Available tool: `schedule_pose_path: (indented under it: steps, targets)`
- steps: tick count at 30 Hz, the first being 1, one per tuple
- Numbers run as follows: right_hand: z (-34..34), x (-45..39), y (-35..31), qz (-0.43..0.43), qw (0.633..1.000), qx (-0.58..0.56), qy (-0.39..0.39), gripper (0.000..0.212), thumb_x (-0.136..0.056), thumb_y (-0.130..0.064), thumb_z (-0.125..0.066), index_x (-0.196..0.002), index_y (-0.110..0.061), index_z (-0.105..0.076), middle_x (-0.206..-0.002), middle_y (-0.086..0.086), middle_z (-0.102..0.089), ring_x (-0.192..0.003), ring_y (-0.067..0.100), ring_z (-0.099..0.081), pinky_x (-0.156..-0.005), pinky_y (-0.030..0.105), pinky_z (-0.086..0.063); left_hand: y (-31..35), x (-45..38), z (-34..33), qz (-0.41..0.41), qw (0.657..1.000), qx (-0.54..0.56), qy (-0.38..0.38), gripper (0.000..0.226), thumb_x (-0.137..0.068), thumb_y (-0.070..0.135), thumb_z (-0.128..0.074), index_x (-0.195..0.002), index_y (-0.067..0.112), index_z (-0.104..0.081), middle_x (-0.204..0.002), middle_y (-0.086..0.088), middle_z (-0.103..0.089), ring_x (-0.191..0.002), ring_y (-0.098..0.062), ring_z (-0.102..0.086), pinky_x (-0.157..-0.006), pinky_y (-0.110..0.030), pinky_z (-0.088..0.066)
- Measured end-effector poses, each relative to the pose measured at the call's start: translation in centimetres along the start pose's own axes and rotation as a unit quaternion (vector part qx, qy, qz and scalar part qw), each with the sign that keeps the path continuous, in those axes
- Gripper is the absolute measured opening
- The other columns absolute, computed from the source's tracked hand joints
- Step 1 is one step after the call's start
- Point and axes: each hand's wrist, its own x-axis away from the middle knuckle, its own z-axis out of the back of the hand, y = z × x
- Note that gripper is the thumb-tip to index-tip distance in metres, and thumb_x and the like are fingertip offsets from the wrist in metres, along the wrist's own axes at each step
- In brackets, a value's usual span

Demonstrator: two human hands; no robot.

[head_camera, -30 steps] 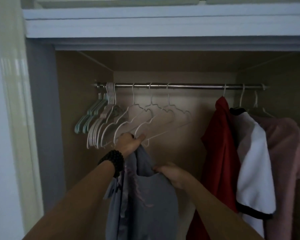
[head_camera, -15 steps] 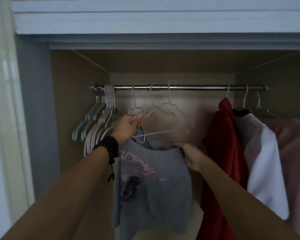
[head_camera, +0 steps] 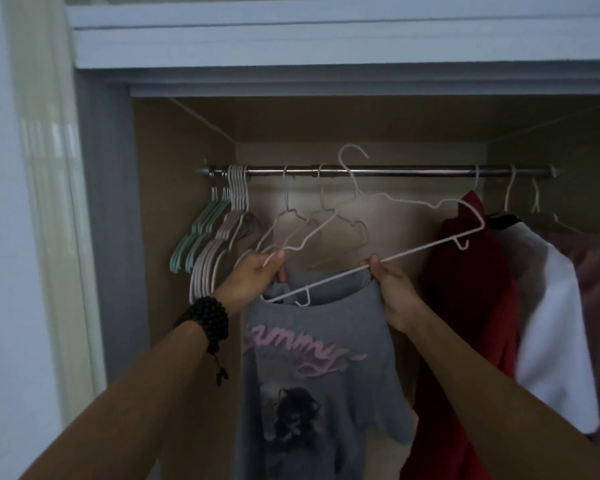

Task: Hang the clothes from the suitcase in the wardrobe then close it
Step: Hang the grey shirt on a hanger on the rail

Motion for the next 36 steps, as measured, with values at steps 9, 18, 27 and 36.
schedule_pose_path:
  steps: [9, 18, 27, 36]
  targets:
    - [0.3, 2.3, -1.1, 0.139, 0.972, 0.188, 0.005, 0.028, -0.100, -0.021, -0.050, -0.080, -0.010, -0.067, -0.069, 0.000, -0.062, -0.058, 0.002, -0.057, -0.056, 0.017, -0.046, 0.7, 1.0, 2.2, 0.091, 0.990, -0.050, -0.093, 0.022, -0.088, 0.031, -0.070, -0.079, 0.011, -0.077, -0.080, -0.007, -0.073, -0.079, -0.018, -0.066, -0.070, -0.029, -0.049]
    - [1.7, 6.4, 0.8, 0.106, 0.903, 0.405, -0.095, 0.026, -0.095, -0.029, -0.059, -0.072, -0.024, -0.071, -0.065, -0.008, -0.063, -0.061, 0.002, -0.054, -0.064, 0.026, -0.043, 6.4, -0.1, -1.9, 0.080, 0.990, 0.112, -0.028, 0.072, -0.081, 0.063, -0.061, -0.091, -0.007, -0.070, -0.076, -0.014, -0.068, -0.075, -0.015, -0.062, -0.070, -0.022, -0.049]
    - [11.3, 6.0, -4.4, -0.008, 0.987, 0.154, 0.037, 0.017, -0.087, 0.009, -0.054, -0.093, 0.001, -0.068, -0.082, 0.014, -0.069, -0.070, 0.021, -0.064, -0.057, 0.022, -0.055, 4.3, 1.7, -1.1, 0.121, 0.985, 0.114, -0.046, 0.031, -0.093, 0.031, -0.063, -0.072, 0.011, -0.075, -0.072, -0.002, -0.073, -0.071, -0.020, -0.067, -0.064, -0.028, -0.052]
    - [12.3, 5.7, -7.2, -0.003, 0.985, 0.145, 0.091, 0.017, -0.086, 0.005, -0.061, -0.082, -0.011, -0.066, -0.081, 0.010, -0.064, -0.075, 0.021, -0.061, -0.070, 0.032, -0.052, 4.0, 3.4, -1.4, 0.129, 0.986, 0.029, -0.105, 0.040, -0.094, 0.035, -0.062, -0.076, 0.001, -0.073, -0.076, -0.019, -0.071, -0.066, -0.033, -0.064, -0.063, -0.037, -0.052]
